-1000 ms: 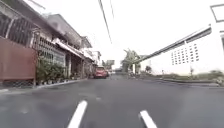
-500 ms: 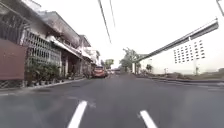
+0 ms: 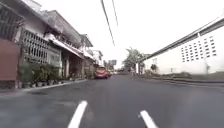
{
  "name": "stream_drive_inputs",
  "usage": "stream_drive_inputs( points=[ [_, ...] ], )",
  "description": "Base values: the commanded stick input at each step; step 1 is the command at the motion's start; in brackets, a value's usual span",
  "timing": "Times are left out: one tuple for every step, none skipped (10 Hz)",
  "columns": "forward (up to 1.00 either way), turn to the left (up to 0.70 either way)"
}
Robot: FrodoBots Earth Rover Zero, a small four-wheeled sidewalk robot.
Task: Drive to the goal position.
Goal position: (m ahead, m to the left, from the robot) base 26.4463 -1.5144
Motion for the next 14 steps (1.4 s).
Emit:
stream_drive_inputs(
  points=[
    [1.0,0.0],
    [1.0,0.0],
    [1.0,-0.05],
    [1.0,-0.38],
    [1.0,-0.4],
    [1.0,-0.09],
    [1.0,0.0],
    [1.0,0.0],
    [1.0,0.0],
    [1.0,0.0],
    [1.0,-0.06],
    [1.0,-0.21],
    [1.0,-0.35],
    [1.0,-0.08]
  ],
)
